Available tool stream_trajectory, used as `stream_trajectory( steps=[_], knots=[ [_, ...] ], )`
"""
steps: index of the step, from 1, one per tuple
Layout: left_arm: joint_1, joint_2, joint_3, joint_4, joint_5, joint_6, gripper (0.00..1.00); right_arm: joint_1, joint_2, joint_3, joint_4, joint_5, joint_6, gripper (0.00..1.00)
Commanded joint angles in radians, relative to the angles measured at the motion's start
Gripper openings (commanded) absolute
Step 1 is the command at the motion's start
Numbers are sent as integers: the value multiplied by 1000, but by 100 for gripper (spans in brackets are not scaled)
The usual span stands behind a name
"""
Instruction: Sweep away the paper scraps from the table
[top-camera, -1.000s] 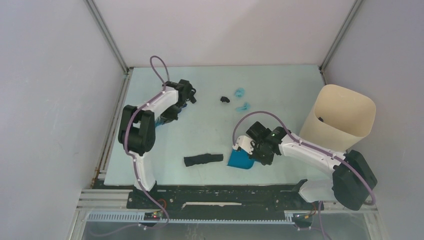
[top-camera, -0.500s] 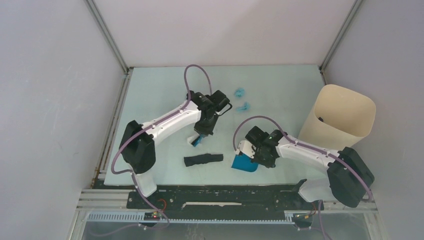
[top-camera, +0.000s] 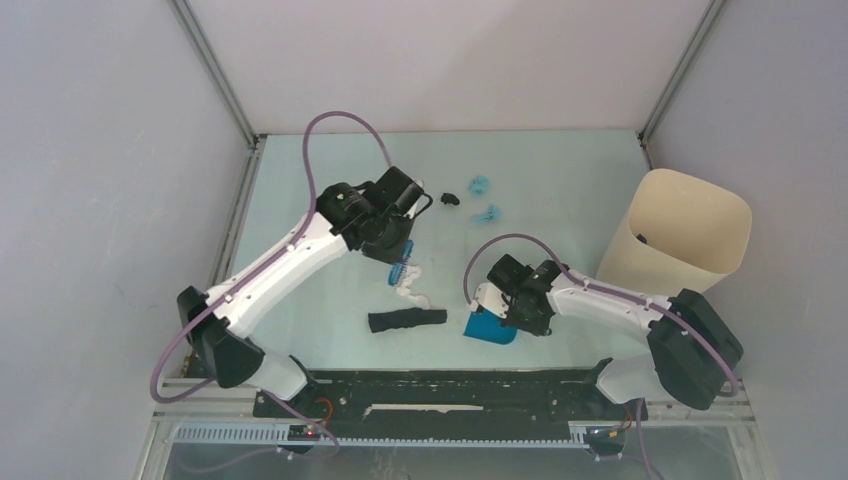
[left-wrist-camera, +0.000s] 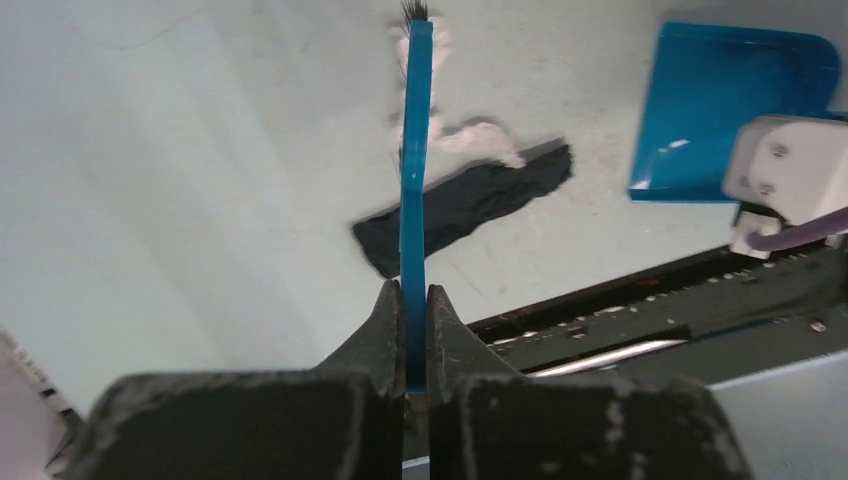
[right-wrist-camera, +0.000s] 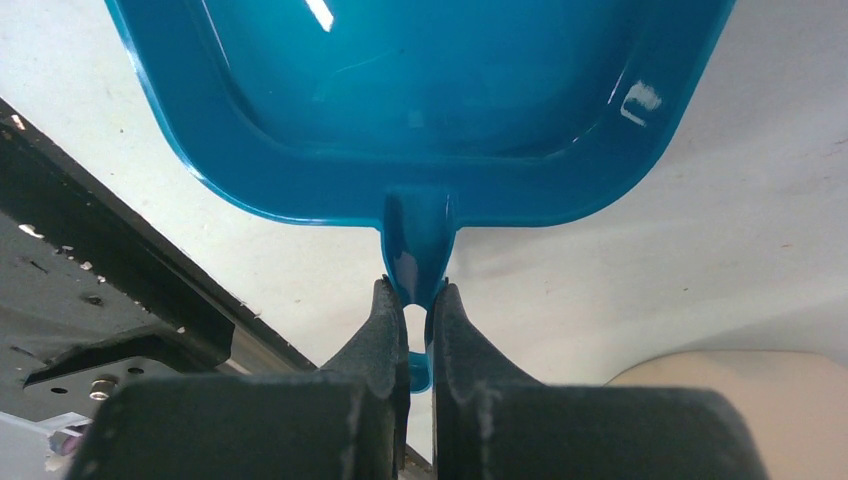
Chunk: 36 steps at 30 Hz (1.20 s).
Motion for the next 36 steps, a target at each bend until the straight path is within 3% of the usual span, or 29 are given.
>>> stream_trajectory(
  steps=[1, 7, 21, 30, 36],
  knots=[
    [24, -50, -47, -105, -196, -22, 0, 35, 37, 26, -11, 41, -6, 0],
    [50, -13, -160, -140, -298, -42, 0, 61, 63, 52, -17, 70, -9, 0],
    [43, 97, -259, 129, 94, 30, 0, 79, 132, 112, -87, 101, -12, 0],
    [-32, 219, -168, 248, 319, -8, 0, 99, 170, 156, -111, 67, -7, 0],
    [-77, 258, -83, 258, 382, -36, 0, 116, 188, 160, -102, 66, 3, 0]
  ],
)
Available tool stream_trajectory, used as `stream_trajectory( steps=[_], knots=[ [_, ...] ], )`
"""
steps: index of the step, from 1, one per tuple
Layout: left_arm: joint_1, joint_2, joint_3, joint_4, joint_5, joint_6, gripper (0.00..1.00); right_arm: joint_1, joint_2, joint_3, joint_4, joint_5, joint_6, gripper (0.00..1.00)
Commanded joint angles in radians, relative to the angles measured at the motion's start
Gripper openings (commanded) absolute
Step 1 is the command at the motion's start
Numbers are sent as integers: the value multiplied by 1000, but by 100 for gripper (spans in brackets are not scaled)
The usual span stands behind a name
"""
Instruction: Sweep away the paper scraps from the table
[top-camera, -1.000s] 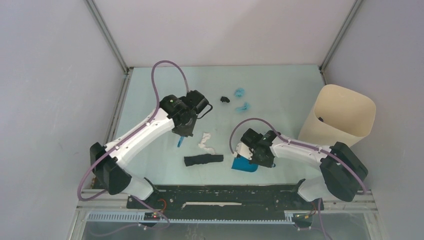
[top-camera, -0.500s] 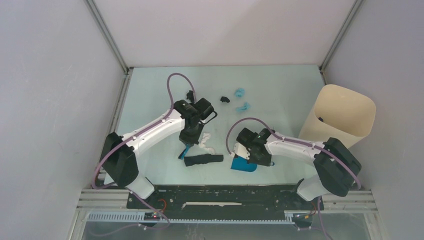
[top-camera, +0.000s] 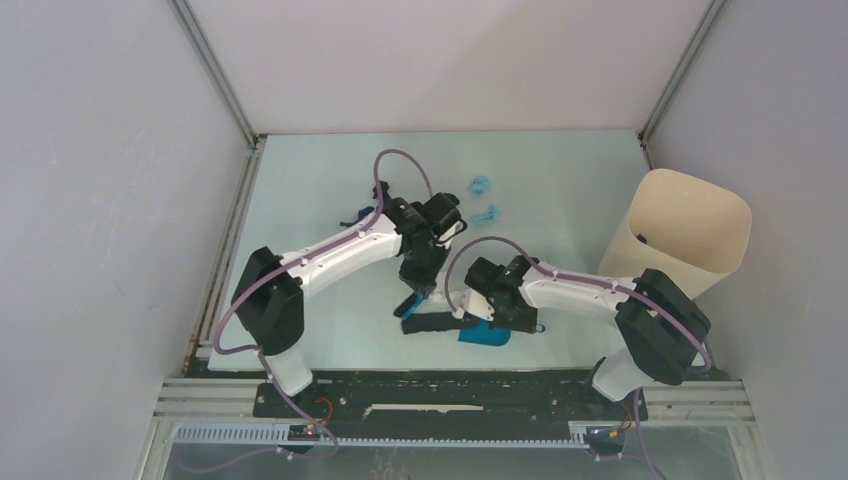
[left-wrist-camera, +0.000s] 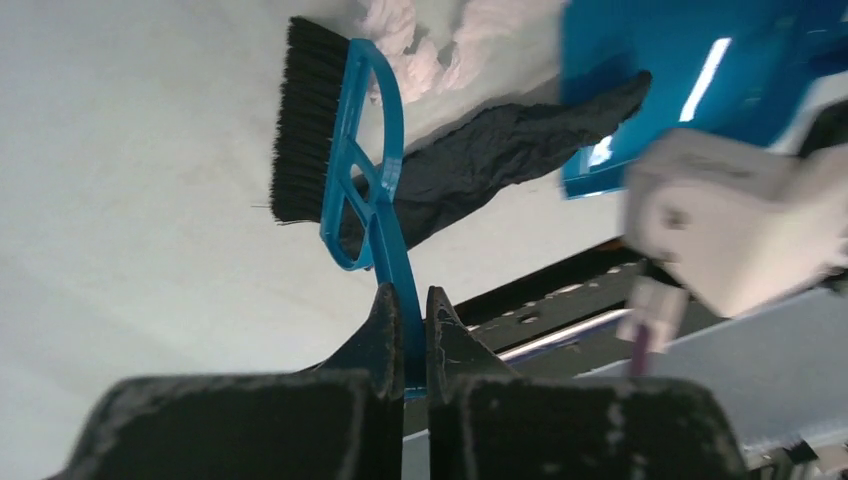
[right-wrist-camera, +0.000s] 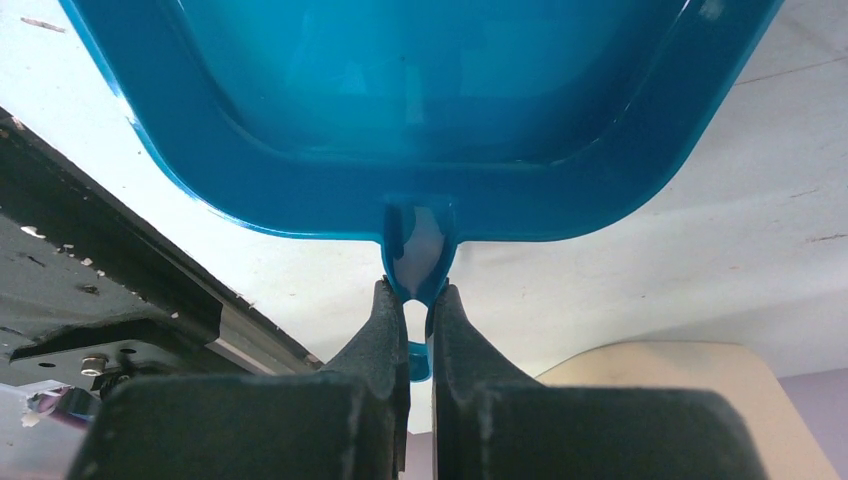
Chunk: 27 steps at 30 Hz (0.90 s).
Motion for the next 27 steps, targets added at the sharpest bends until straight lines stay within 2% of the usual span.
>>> stream_trajectory(
  steps=[1, 9, 12, 20, 27],
  knots=[
    [-41, 33, 71, 138, 197, -44, 0, 19, 14, 30, -17, -8, 9, 0],
    [-53, -37, 102, 179, 310, -91, 0, 16, -2, 30, -10, -33, 15, 0],
    [-54, -70, 107, 177, 311, -98, 0, 11, -7, 30, -9, -43, 17, 0],
    [-35, -159, 133, 53, 203, -46, 0, -21, -55, 0, -20, -43, 11, 0],
    [-28, -160, 244, -120, -82, 45, 0, -65, -94, -52, -23, -58, 20, 0]
  ],
)
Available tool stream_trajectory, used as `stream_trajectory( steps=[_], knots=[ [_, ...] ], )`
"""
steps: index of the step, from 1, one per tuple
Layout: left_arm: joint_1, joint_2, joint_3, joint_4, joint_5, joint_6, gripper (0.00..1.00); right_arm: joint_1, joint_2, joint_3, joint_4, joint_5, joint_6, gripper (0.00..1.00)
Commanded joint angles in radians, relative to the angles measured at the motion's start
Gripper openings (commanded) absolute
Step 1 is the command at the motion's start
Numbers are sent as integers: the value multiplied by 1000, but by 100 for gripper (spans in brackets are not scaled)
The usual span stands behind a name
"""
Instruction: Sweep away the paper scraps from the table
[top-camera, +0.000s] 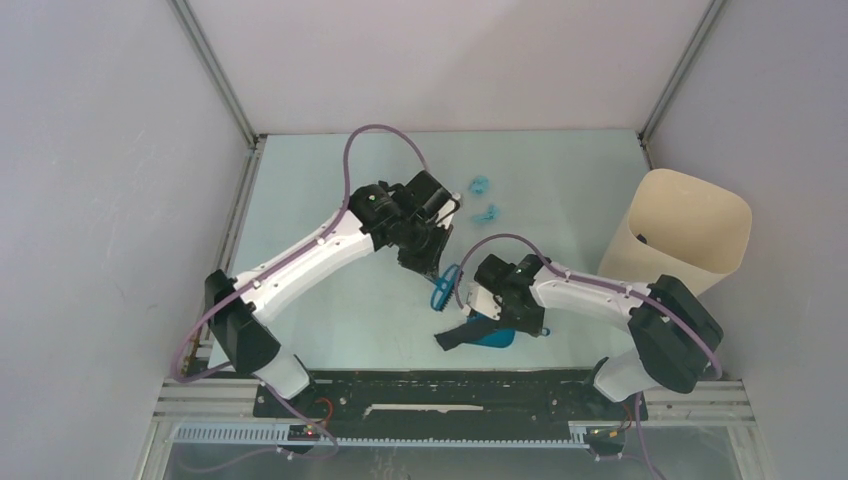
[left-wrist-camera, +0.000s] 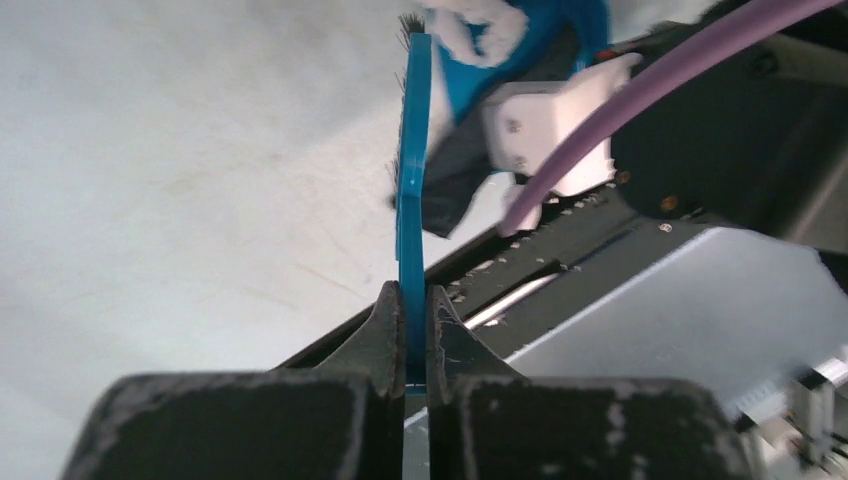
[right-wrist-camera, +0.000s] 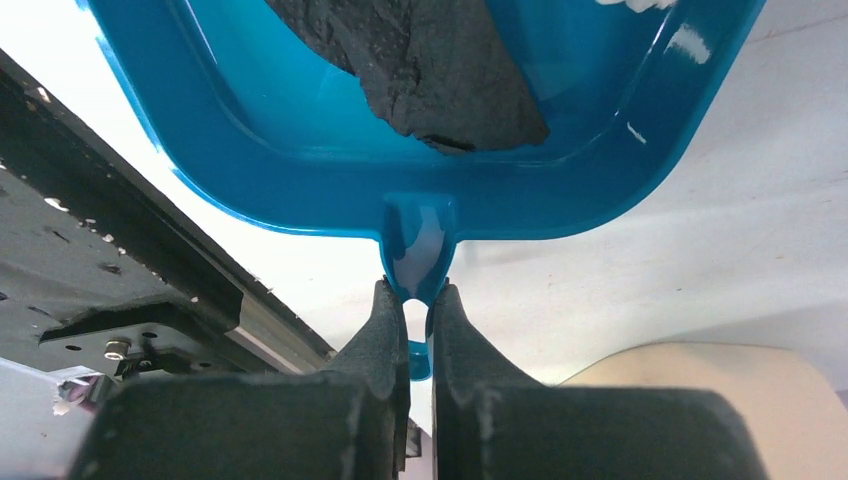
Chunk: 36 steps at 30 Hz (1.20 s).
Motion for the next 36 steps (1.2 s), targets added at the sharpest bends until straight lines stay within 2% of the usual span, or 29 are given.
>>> stream_trajectory(
  steps=[1, 7, 10, 13, 17, 23, 25, 28, 36],
  knots=[
    [10, 14, 125, -119, -210, 96, 0, -26, -46, -31, -13, -7, 18, 0],
    [18, 272, 438, -192, -335, 226, 0, -47, -64, -45, -49, -2, 33, 0],
    [23, 436, 628, -242, -331, 266, 0, -64, -82, -55, -55, -5, 38, 0],
    [34, 533, 692, -228, -284, 277, 0, -76, -91, -64, -60, -6, 39, 0],
    [41, 550, 645, -217, -263, 242, 0, -104, -100, -81, -60, -8, 34, 0],
    [59, 338, 448, -96, -296, 261, 0, -173, -111, -107, -42, -38, 19, 0],
    [92, 283, 440, -91, -369, 264, 0, -190, -114, -105, -42, -43, 19, 0],
    [165, 286, 464, -111, -464, 280, 0, -204, -117, -105, -40, -49, 19, 0],
    [324, 481, 623, -207, -820, 336, 0, -205, -123, -91, -30, -60, 37, 0]
  ],
)
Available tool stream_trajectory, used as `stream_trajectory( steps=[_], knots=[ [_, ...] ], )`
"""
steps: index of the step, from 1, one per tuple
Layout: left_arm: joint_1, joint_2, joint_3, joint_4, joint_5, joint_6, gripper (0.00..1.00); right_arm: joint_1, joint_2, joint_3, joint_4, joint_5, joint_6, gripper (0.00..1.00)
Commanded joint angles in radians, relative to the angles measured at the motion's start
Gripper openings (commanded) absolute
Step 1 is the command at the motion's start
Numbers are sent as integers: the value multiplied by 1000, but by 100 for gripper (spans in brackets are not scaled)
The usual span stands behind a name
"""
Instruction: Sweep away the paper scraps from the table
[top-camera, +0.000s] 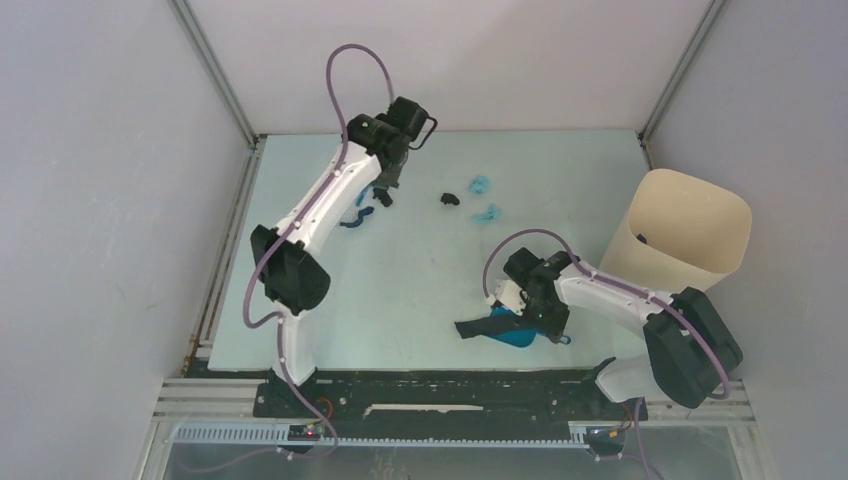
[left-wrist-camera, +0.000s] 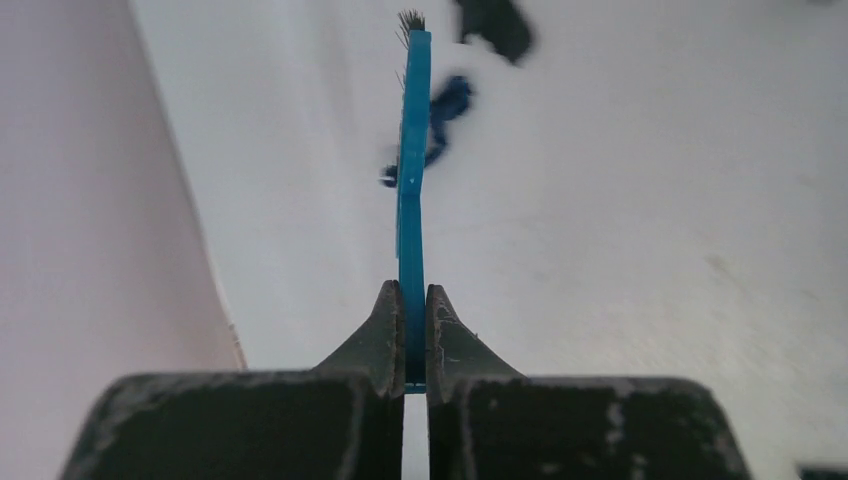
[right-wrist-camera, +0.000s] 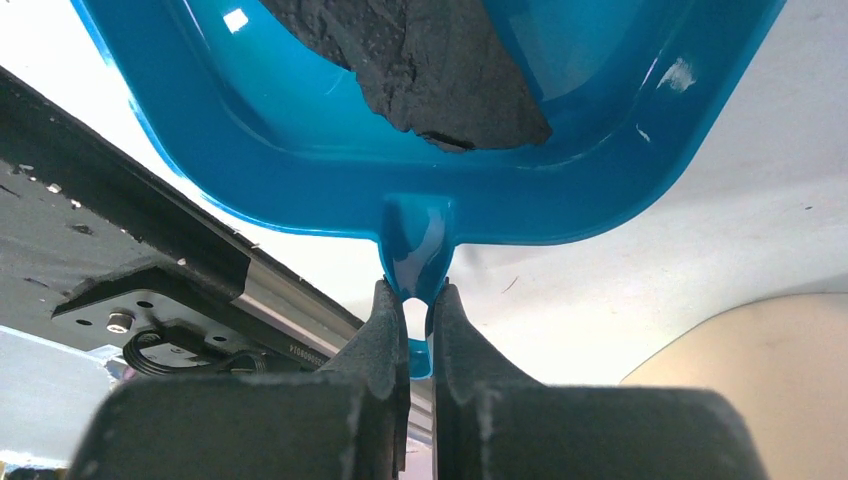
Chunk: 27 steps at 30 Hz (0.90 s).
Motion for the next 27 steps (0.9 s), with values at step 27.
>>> stream_trajectory(
  steps=[27],
  knots=[
    [-82, 28, -311, 173, 490, -20, 0, 27, 45, 122, 10, -38, 6, 0]
  ],
)
